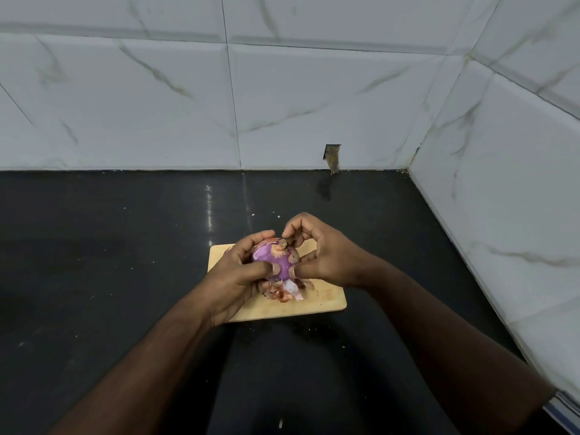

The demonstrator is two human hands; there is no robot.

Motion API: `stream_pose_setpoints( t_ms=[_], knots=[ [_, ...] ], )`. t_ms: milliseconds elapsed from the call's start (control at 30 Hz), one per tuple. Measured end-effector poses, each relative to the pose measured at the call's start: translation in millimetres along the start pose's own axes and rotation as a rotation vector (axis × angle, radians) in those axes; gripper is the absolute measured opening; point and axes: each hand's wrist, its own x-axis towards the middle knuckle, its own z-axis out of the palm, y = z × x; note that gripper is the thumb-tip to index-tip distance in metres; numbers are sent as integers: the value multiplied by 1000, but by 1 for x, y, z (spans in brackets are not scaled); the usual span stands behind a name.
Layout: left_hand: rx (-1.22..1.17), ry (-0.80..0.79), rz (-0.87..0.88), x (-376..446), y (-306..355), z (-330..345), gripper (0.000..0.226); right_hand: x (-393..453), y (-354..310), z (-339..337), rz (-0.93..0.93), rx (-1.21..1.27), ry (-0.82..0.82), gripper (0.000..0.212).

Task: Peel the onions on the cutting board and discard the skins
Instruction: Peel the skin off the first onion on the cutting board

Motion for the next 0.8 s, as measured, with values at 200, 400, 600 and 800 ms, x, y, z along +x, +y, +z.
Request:
stream_pose_setpoints(
  t_ms=[200,400,600,800],
  knots=[
    [-93,35,15,7,2,1,43,7,-1,2,-5,-42,11,45],
    [-108,35,27,9,-1,1,37,9,3,4,2,-65,56,41],
    [-81,38,22,12,-3,-1,50,9,6,4,6,-59,60,37],
    [-103,53,5,12,-5,-3,34,9,7,1,-2,-56,65,29]
  ],
)
